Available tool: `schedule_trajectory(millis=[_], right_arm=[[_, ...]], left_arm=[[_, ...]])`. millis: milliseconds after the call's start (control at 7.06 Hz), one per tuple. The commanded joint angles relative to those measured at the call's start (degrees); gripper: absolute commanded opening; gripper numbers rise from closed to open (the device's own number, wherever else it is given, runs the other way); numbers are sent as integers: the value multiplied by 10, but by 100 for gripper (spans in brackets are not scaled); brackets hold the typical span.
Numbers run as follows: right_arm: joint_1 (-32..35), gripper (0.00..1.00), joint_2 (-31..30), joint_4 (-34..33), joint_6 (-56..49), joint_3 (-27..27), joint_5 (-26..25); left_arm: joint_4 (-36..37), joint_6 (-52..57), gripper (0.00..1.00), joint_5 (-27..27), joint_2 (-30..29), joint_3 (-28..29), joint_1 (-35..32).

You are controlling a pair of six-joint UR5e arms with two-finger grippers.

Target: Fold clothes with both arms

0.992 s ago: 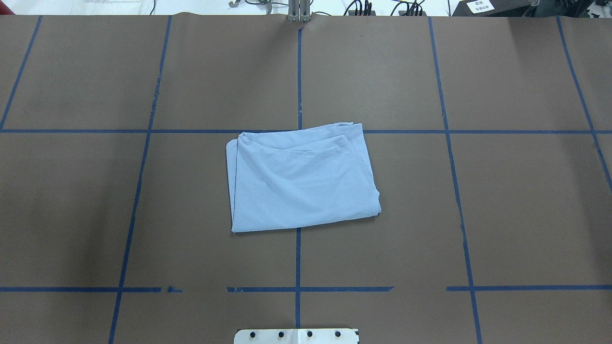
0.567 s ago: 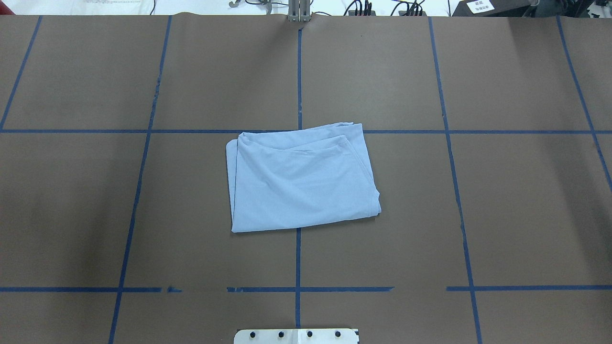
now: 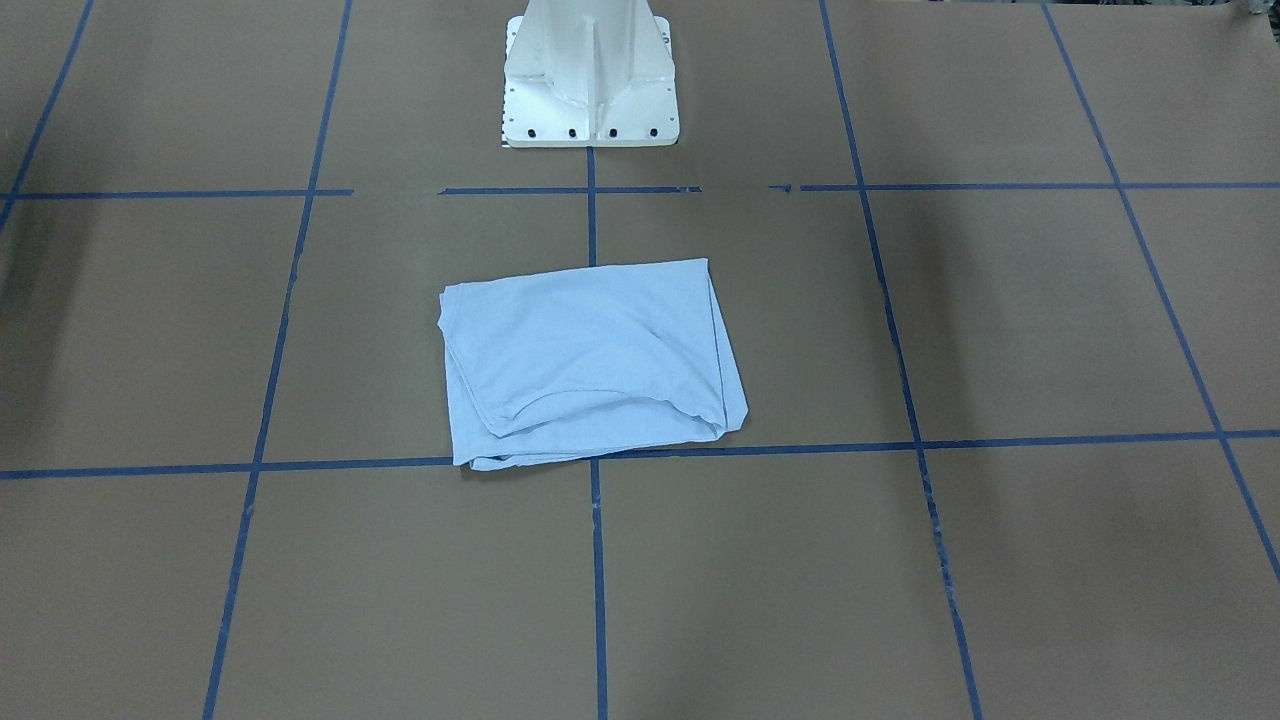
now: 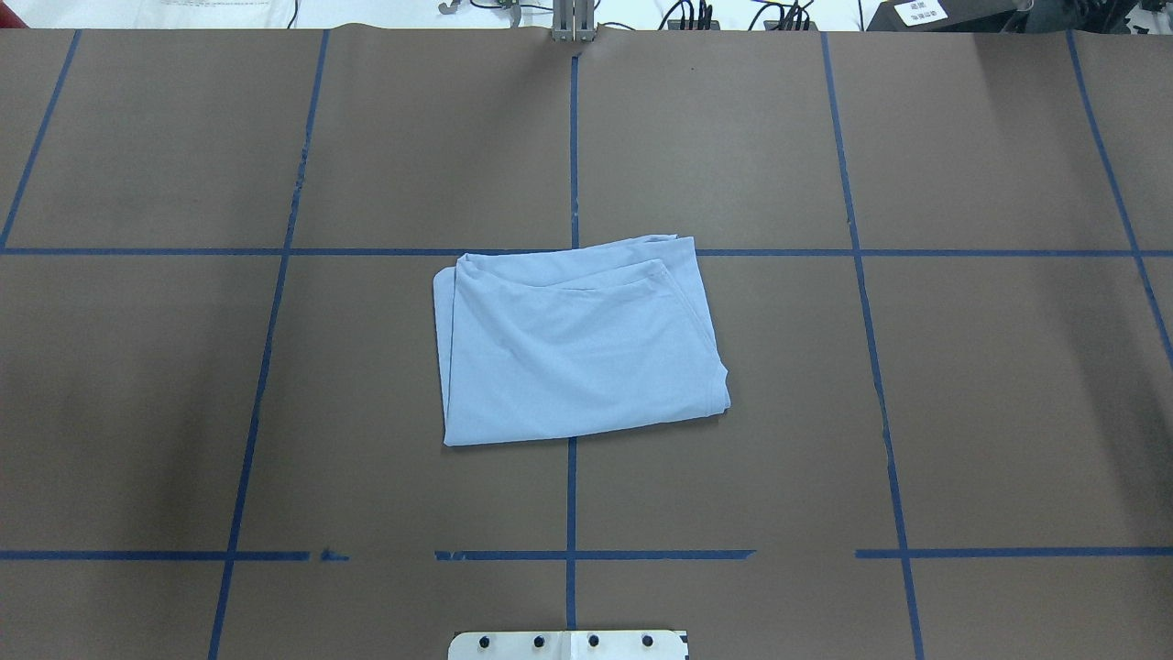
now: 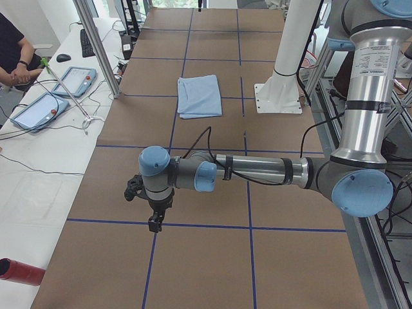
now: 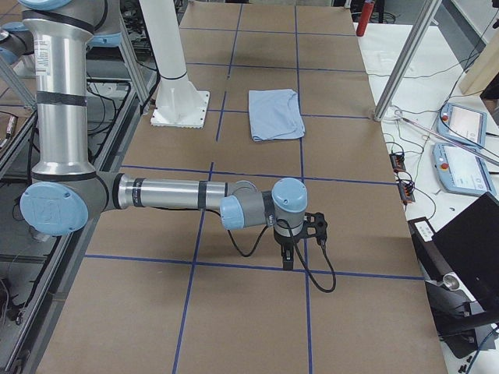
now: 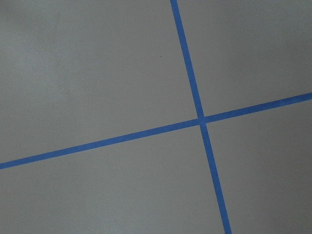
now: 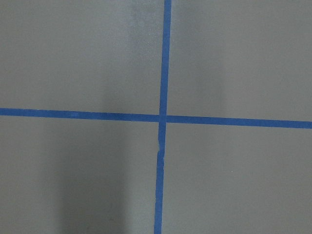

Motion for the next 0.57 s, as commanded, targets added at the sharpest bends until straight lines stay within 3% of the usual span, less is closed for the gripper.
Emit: schedule_trajectory(millis=[0, 425], right_arm=[[0, 100, 1, 2, -1, -1, 20], [0, 100, 1, 2, 1, -1, 19]], left_arm=[[0, 0, 100, -1, -1, 0, 0], [2, -37, 100, -5, 1, 4, -1]])
